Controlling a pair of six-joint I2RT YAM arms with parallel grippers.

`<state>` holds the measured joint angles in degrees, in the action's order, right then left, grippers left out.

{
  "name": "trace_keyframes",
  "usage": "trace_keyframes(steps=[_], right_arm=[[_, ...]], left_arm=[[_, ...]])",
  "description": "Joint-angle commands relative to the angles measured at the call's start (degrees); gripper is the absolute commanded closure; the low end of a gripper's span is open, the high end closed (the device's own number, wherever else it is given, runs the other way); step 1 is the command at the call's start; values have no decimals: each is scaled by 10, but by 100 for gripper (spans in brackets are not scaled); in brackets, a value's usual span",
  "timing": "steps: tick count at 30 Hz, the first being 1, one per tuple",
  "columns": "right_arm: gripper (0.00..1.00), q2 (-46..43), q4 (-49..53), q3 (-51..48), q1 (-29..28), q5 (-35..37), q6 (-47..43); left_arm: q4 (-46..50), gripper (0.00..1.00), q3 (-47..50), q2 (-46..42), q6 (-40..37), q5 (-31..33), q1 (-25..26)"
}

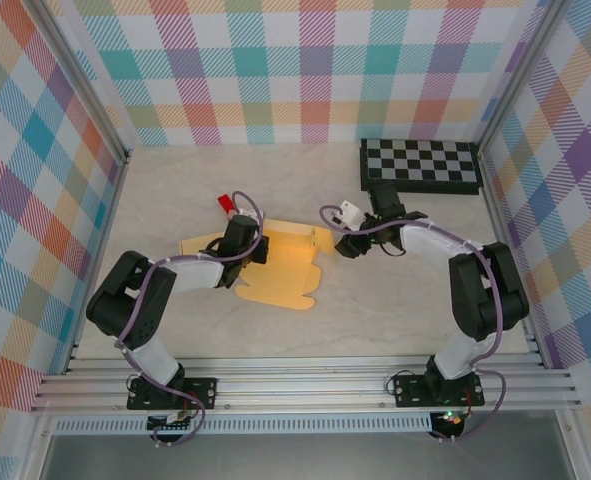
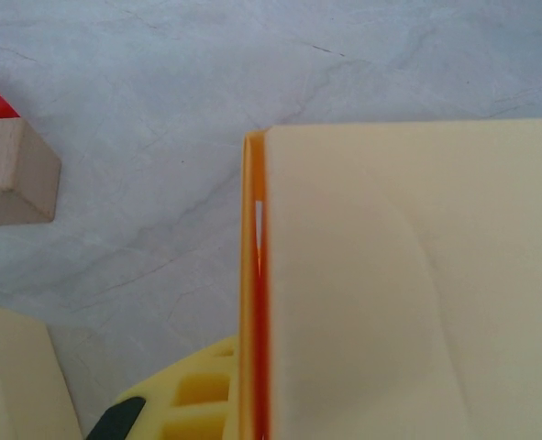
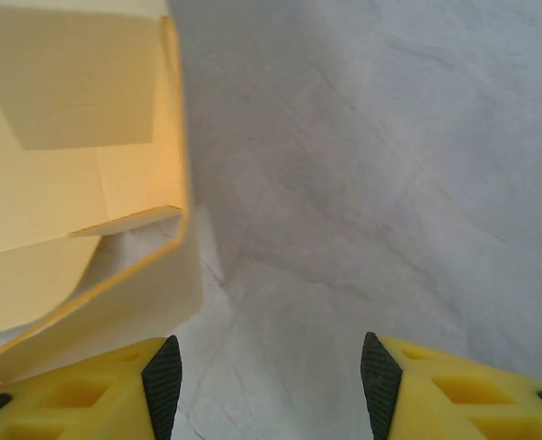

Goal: Fold the paper box

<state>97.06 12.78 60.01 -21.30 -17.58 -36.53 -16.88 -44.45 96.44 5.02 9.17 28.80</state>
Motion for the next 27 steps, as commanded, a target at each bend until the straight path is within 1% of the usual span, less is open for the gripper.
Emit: trace_keyframes(steps=[1,6,8,18,24,26,27], right_arm=[[43,20,-10,4,-20,-12,0],[43,30,-21,13,-49,8,18],[43,32,-18,23,-54,-4,30],[44,51,-31,54,-82,3,72],[44,64,-25,80,-84,-3,111],[44,68,-29,82,-88,13,125],[44,68,-43,77,-92,35,138]], left_arm=[[29,100,-25,-15,21,32,17],[44,100,-38,-4,42,49,37],[47,100,-42,-1,46,52,45],[57,100,-55,-6,63,31,62],[62,100,-58,-8,76,30,70],[64,100,-59,-10,87,30,71],[65,100,-60,-11,95,31,71]])
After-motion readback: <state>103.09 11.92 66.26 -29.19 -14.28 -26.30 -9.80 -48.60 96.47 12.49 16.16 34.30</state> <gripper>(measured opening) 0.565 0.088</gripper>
